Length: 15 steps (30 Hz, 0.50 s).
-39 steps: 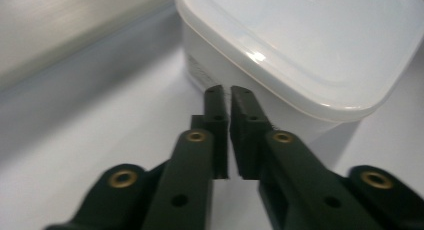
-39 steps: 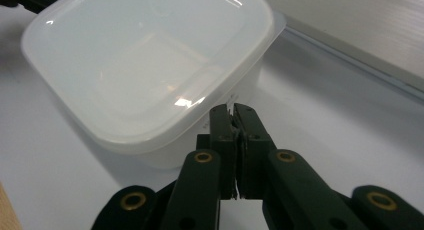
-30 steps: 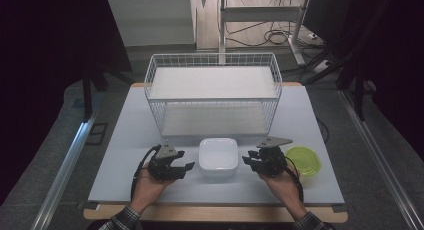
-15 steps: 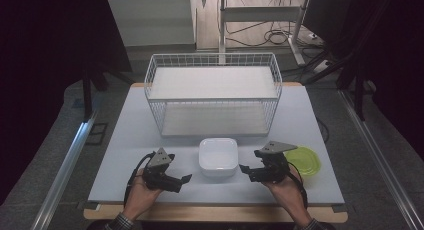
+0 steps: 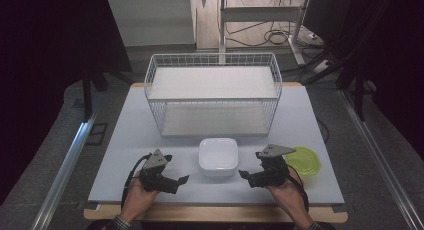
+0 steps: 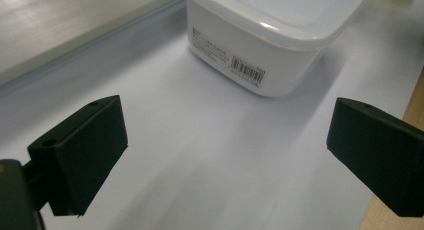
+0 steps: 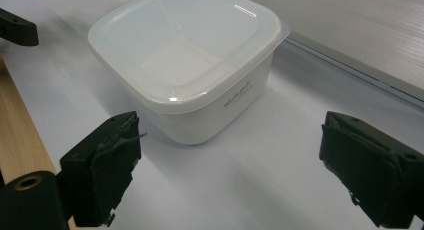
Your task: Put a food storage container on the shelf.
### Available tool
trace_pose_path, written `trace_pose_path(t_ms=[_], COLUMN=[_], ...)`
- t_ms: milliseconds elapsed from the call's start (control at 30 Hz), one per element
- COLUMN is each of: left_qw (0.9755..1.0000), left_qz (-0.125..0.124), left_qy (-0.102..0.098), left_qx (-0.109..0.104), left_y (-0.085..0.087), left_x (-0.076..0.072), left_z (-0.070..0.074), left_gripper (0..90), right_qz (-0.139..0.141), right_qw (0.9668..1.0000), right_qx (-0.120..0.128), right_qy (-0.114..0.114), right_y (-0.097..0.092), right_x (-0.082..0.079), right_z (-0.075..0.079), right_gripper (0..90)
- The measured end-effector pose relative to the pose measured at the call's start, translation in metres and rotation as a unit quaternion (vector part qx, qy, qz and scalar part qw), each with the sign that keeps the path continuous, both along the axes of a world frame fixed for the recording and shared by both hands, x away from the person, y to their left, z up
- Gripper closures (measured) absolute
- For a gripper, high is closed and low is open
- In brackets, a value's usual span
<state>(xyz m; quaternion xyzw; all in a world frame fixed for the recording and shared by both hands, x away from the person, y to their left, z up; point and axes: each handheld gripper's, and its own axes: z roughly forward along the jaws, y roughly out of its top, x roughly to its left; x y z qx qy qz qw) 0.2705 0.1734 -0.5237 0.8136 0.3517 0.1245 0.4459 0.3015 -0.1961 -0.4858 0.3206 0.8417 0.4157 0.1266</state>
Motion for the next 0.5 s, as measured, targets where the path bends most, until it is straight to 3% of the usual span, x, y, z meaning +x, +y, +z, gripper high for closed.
trace_pose_path(t_ms=[233,333,500], left_qw=[0.9999,0.9999,0.9999], left_qz=[-0.002,-0.014,-0.015], left_qy=[0.006,0.005,0.002], left_qx=[0.011,-0.003,0.006], left_y=[-0.005,-0.008,-0.014], left_x=[0.003,0.005,0.011], left_z=[0.005,0.010,0.016], left_gripper=[2.7,2.3,4.7], right_qz=[0.006,0.006,0.006], right_qw=[0.9999,0.9999,0.9998], right_qx=[-0.004,-0.010,-0.011], right_qy=[-0.008,0.001,0.017], right_y=[0.006,0.008,0.012], right_x=[0.001,0.003,0.005], right_z=[0.000,0.000,0.001], right_gripper=[7.4,5.5,1.6])
